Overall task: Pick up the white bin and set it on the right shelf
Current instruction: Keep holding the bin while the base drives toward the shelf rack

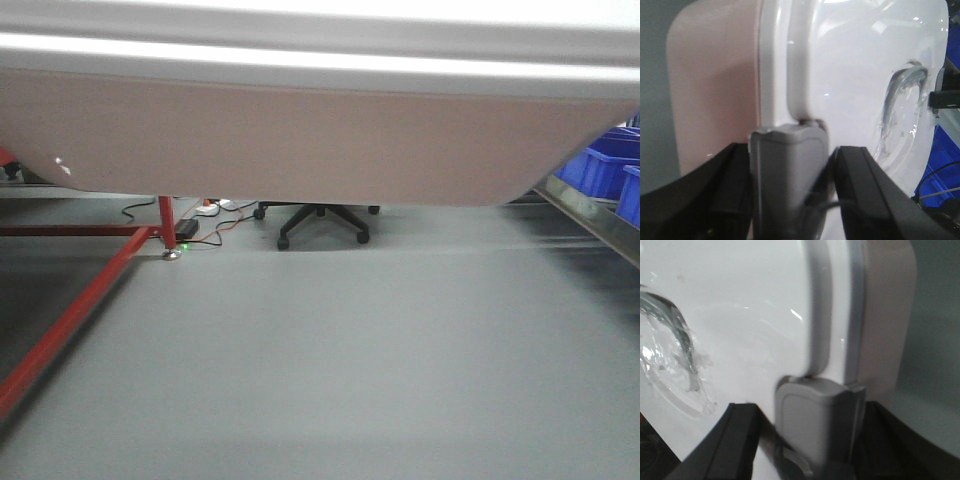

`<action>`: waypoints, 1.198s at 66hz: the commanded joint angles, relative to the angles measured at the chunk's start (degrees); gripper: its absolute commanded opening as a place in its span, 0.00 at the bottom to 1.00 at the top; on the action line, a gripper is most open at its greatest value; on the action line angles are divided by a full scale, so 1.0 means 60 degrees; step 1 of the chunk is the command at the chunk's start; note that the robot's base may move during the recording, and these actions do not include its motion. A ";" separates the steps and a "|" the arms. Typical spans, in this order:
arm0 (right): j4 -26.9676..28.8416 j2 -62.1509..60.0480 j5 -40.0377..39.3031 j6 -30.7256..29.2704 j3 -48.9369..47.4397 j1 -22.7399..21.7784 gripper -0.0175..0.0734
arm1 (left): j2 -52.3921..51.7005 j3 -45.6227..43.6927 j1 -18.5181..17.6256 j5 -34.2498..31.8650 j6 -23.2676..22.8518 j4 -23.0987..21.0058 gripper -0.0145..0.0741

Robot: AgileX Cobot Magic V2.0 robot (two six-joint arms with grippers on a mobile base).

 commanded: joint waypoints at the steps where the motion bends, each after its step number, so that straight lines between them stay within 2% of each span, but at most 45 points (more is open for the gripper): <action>1: 0.1682 -0.0186 0.1048 -0.0034 -0.0297 0.0093 0.52 | -0.0160 -0.0290 -0.0153 0.1280 0.0180 -0.1600 0.39; 79: 0.1682 -0.0186 0.1033 -0.0034 -0.0297 0.0093 0.52 | -0.0160 -0.0290 -0.0153 0.1263 0.0180 -0.1600 0.39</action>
